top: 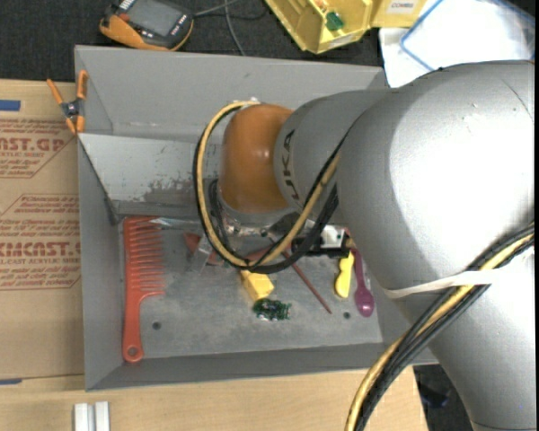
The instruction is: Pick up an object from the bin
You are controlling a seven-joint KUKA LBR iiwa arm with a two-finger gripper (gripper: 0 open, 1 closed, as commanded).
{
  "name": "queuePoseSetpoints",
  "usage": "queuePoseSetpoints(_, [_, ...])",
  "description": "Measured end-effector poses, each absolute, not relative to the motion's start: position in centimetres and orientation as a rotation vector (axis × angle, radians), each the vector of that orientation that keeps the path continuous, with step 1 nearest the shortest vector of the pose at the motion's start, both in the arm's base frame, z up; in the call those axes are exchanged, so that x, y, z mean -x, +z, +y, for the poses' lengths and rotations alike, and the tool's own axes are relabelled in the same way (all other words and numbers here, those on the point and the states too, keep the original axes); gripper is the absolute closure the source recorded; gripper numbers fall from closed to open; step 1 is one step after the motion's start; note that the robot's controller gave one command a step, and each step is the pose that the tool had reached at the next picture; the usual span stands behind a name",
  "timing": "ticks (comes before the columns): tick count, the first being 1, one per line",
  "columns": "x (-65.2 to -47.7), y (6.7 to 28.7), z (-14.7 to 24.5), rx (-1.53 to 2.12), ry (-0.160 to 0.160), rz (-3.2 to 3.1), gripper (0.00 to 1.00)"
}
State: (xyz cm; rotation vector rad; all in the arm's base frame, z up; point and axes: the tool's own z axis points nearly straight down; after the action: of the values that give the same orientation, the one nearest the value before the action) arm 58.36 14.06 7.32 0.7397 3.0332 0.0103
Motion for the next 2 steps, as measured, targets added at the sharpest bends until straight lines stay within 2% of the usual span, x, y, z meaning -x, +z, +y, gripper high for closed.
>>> queuePoseSetpoints(1, [-58.0,9.2,14.0,-0.741,0.004,3.045,1.0])
queuePoseSetpoints(2, [-58.2,12.7,14.2,-0.739,0.01,3.039,1.0])
